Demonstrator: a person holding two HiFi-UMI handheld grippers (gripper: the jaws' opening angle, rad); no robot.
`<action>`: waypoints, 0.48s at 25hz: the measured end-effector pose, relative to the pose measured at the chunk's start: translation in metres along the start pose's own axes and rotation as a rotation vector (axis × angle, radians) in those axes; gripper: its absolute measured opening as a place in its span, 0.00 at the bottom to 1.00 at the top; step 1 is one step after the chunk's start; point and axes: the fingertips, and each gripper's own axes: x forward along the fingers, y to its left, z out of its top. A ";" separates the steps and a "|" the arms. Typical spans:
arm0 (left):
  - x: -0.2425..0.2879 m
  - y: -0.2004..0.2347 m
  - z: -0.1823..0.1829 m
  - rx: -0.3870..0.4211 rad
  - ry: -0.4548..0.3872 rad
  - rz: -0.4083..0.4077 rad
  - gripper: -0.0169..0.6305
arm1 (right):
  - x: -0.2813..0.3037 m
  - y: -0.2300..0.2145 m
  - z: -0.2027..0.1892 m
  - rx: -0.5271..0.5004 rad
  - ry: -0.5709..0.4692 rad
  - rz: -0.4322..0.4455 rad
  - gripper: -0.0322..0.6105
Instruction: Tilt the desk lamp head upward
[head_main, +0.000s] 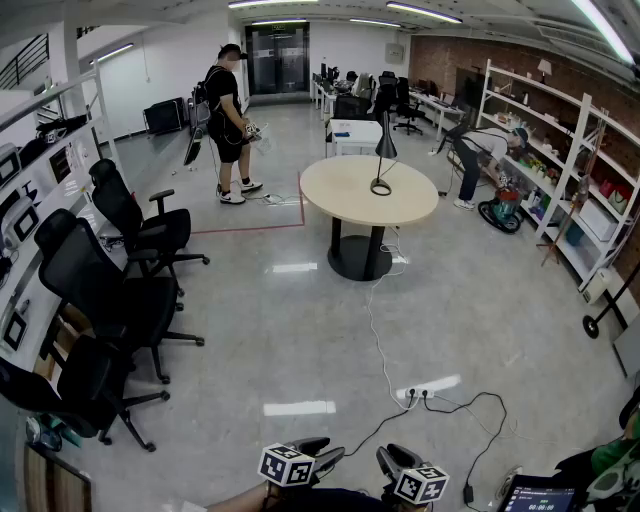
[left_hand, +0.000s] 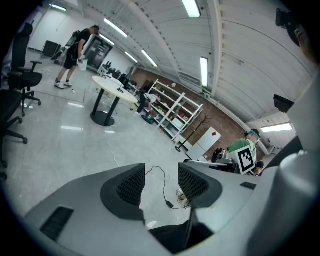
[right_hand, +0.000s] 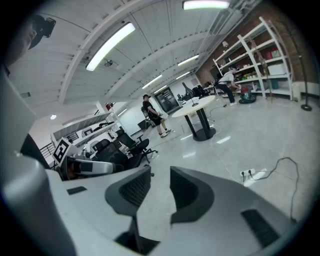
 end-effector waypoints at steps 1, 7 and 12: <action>0.002 -0.003 -0.002 0.000 0.004 -0.001 0.36 | -0.004 -0.002 -0.002 0.007 0.000 -0.001 0.25; 0.016 -0.025 -0.009 0.025 0.037 -0.012 0.36 | -0.021 -0.015 -0.007 0.029 0.003 -0.004 0.25; 0.024 -0.037 -0.013 0.035 0.059 -0.007 0.36 | -0.031 -0.027 -0.013 0.055 0.002 -0.005 0.25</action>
